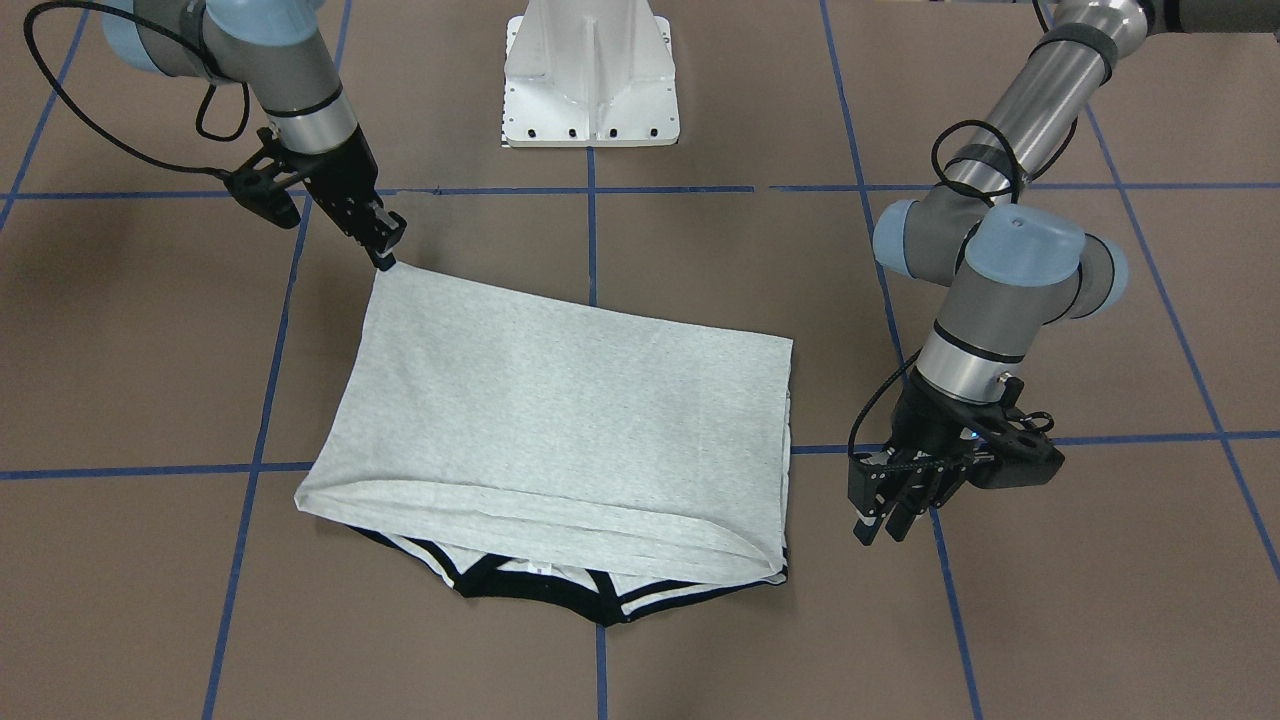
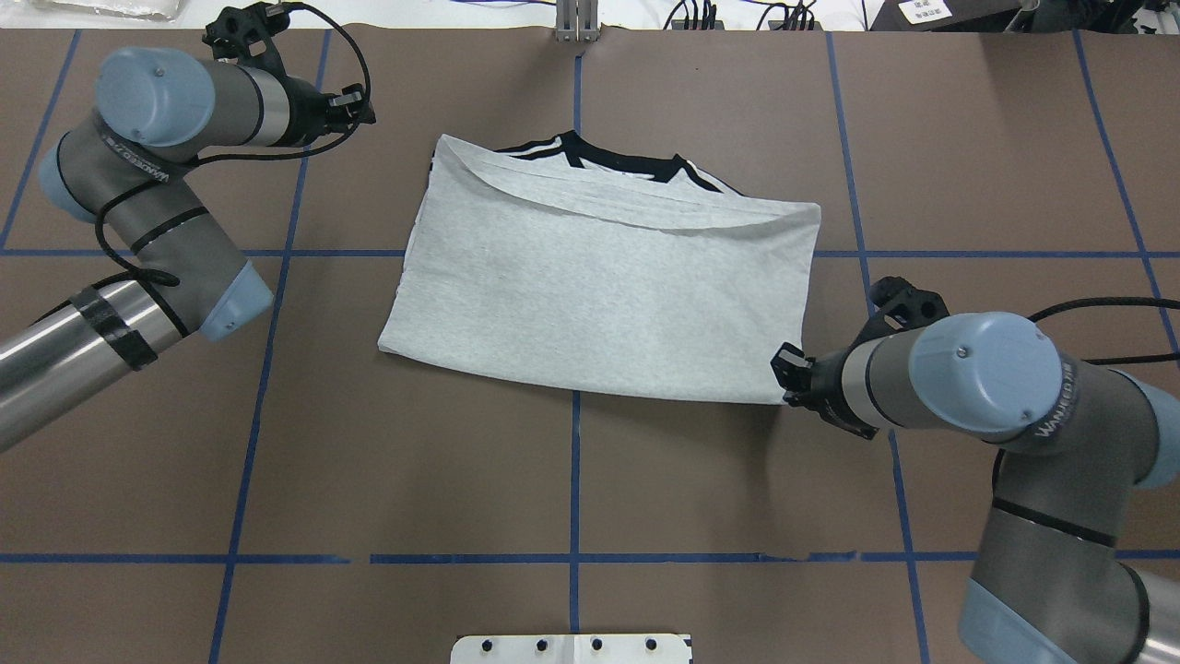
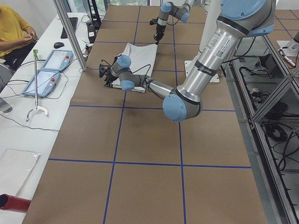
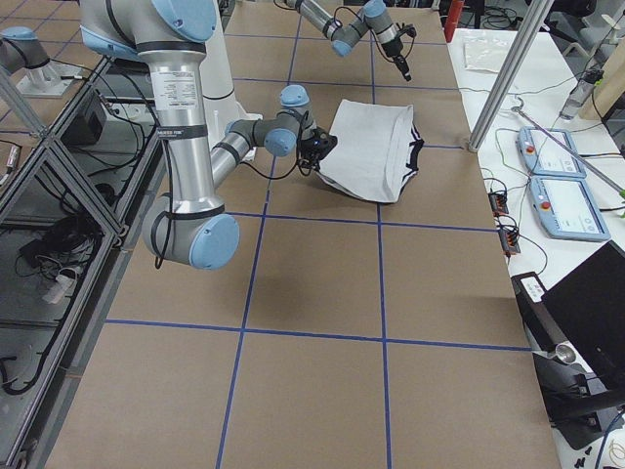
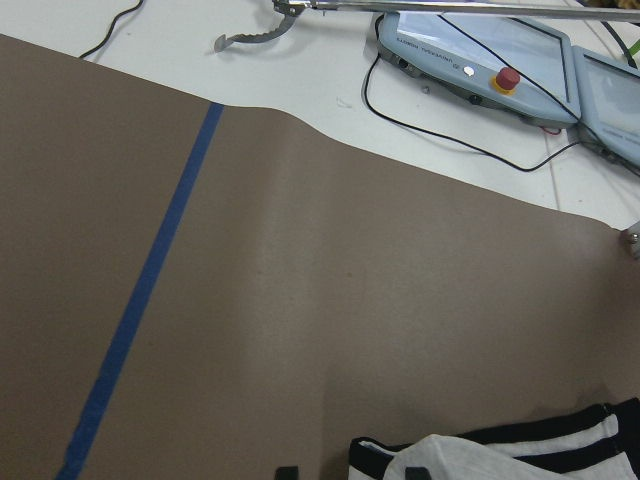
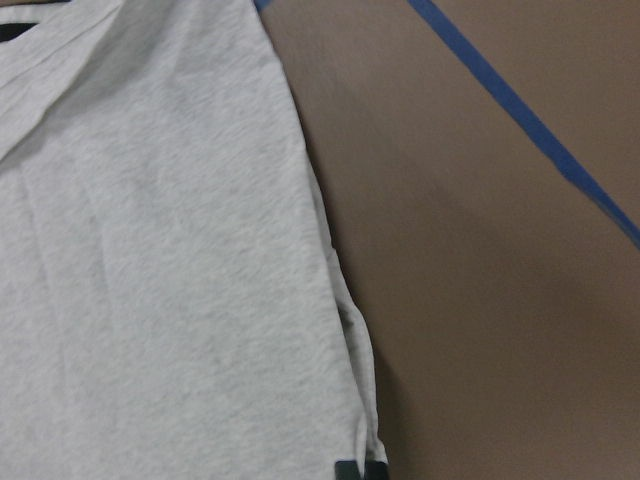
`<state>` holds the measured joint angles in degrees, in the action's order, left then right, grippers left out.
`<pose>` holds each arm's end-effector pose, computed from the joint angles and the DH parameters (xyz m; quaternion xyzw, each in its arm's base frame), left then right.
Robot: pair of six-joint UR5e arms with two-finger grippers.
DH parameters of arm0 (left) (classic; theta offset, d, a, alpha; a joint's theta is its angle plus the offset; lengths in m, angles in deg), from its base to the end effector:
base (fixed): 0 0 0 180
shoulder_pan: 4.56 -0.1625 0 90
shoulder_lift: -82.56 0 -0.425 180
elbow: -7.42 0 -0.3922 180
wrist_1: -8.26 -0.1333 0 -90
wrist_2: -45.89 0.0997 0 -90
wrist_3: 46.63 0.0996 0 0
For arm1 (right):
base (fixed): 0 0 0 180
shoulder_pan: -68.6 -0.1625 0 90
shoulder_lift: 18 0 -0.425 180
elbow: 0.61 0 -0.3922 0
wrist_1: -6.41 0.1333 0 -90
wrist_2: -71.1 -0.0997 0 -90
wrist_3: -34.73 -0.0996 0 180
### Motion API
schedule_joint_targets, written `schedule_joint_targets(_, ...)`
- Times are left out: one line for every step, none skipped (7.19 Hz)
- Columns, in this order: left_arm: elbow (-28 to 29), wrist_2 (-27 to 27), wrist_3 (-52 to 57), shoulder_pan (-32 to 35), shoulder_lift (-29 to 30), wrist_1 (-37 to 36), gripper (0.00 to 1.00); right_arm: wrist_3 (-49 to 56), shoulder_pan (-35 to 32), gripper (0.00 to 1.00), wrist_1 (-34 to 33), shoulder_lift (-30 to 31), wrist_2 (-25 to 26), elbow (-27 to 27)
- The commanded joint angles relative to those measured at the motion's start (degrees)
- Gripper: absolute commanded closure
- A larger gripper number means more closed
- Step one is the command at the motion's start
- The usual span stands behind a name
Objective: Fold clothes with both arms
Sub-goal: 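Drag the grasped corner with the right gripper to straighten the shirt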
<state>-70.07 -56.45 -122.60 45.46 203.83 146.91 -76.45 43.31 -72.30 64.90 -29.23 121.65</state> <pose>0.3768 -0.6238 0.3450 0.2168 0.5152 -0.1988 0.8051 -0.3980 -0.3157 0.3205 -0.0660 -0.4287 0.3198 0.8424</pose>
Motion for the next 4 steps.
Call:
schedule_joint_targets(-11.4, -10.64, -5.55, -0.44, -6.19, -0.05, 0.35, -3.42, 8.11, 1.0, -7.39, 3.4, -7.39, 10.59)
schedule_joint_targets(-16.33, -13.3, -8.98, -2.97, -7.87, -0.74, 0.23, -5.77, 14.68, 1.0, -9.95, 6.37, -7.77, 13.85)
schedule_joint_targets(-18.73, -15.07, -9.19, -5.34, -8.58, -3.36, 0.04, -9.01, 19.88, 1.0, -10.07, 7.53, -7.86, 14.05)
schedule_joint_targets(-22.14, -15.78, -9.45, -9.37, -8.85, -5.56, 0.01, -10.7, 23.32, 1.0, -10.07, 7.8, -7.78, 14.14)
